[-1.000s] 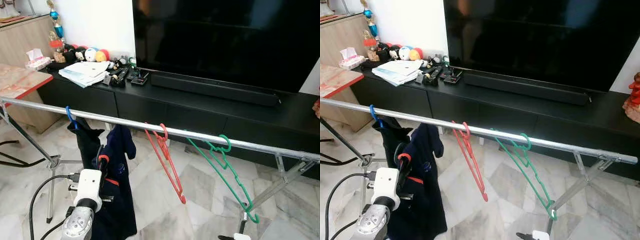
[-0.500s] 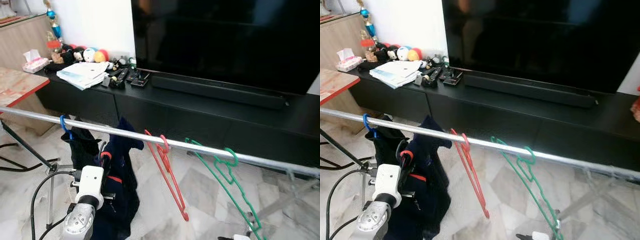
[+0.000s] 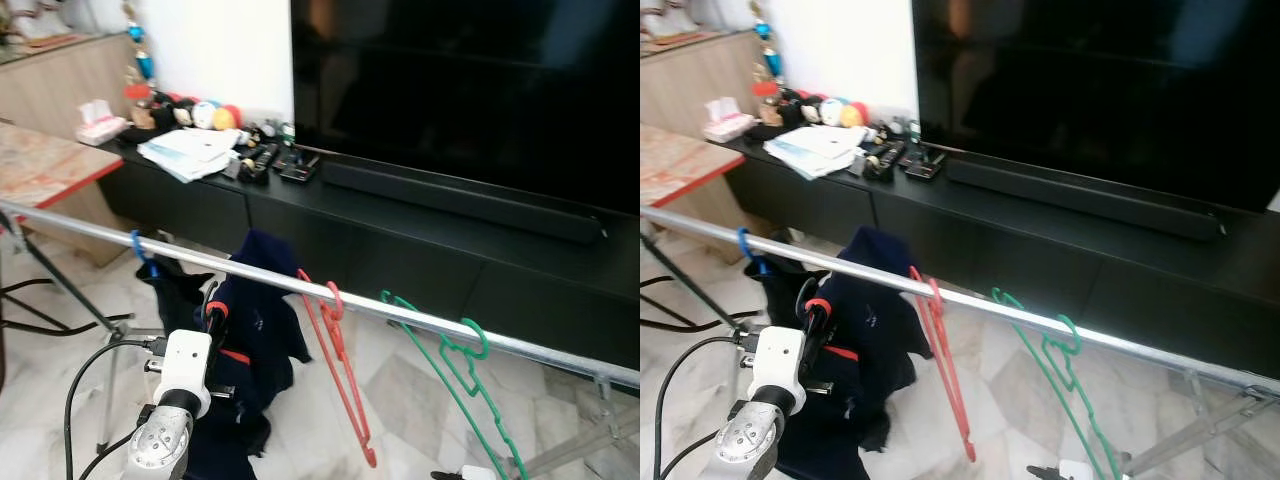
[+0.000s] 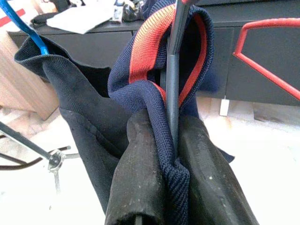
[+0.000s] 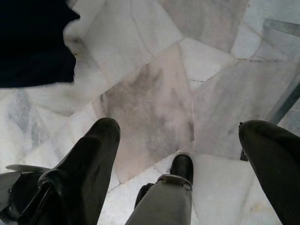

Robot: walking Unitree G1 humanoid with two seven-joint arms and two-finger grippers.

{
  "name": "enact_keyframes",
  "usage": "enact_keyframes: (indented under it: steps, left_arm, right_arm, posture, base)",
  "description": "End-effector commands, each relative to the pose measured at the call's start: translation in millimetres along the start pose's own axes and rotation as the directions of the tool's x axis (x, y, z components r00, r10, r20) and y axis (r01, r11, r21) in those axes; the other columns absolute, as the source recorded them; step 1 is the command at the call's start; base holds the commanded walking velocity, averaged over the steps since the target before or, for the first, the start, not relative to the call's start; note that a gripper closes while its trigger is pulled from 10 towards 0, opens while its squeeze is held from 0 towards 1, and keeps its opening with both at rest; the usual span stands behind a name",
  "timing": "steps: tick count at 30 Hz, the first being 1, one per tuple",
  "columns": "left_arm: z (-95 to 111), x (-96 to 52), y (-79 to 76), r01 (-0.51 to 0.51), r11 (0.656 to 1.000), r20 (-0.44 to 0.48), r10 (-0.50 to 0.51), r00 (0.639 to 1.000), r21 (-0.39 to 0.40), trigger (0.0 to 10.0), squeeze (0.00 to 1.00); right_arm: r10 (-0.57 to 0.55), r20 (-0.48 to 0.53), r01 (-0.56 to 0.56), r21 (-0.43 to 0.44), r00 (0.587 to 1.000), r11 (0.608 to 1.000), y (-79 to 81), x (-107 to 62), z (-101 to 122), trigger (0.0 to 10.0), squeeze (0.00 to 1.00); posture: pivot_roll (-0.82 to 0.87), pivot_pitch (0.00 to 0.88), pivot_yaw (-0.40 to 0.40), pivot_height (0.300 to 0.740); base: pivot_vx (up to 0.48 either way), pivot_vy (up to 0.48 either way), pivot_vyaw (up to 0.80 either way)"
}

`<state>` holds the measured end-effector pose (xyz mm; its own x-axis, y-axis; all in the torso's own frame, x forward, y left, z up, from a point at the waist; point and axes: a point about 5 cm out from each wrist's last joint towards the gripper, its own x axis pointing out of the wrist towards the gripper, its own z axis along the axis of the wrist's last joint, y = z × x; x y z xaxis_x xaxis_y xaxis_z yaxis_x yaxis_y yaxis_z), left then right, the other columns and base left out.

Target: Hang hanger

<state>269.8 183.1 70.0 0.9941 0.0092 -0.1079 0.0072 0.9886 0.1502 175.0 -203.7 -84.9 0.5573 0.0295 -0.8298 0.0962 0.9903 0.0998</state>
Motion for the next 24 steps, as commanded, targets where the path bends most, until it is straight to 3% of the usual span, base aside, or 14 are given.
enact_keyframes:
  steps: [1, 6, 15, 21, 24]
  left_arm:
    - [11, 11.4, 4.4, 0.0, 1.0, 0.018, 0.0, 1.0, 0.025, 10.0, 0.0]
    - [13, 21.3, 7.9, -0.007, 1.0, -0.01, 0.007, 1.0, 0.028, 10.0, 0.0]
    - [25, 55.3, 10.1, 0.039, 0.994, -0.074, -0.032, 0.997, 0.097, 10.0, 0.0]
    - [33, 65.5, 11.9, 0.029, 0.996, -0.066, -0.023, 0.998, 0.089, 10.0, 0.0]
    - [31, 69.2, 12.9, 0.021, 0.997, -0.109, -0.012, 0.994, 0.08, 10.0, 0.0]
  right_arm:
    - [-0.006, -0.008, 0.006, -0.001, 1.0, 1.0, -2.3, -0.5, -1, 10.0, 0.0]
    - [-0.006, -0.007, 0.006, -0.001, 1.0, 1.0, -2.0, -0.3, 0, 10.0, 0.0]
    - [-0.005, -0.008, 0.005, -0.003, 1.0, 1.0, -2.1, -0.1, 1, 10.0, 0.0]
    - [-0.004, -0.01, 0.004, -0.004, 1.0, 1.0, -2.3, -0.1, 1, 10.0, 0.0]
    - [-0.003, -0.013, 0.003, -0.004, 1.0, 1.0, -2.4, -0.1, 1, 10.0, 0.0]
  posture:
    - [-0.02, 0.022, 0.034, 0.74]
    - [-0.01, 0.026, 0.026, 0.74]
    - [-0.02, 0.036, 0.02, 0.74]
    - [-0.02, 0.035, 0.016, 0.74]
    - [-0.02, 0.036, 0.015, 0.74]
  base:
    - [0.0, 0.0, 0.0]
    - [0.0, 0.0, 0.0]
    - [0.0, 0.0, 0.0]
    - [0.0, 0.0, 0.0]
    - [0.0, 0.0, 0.0]
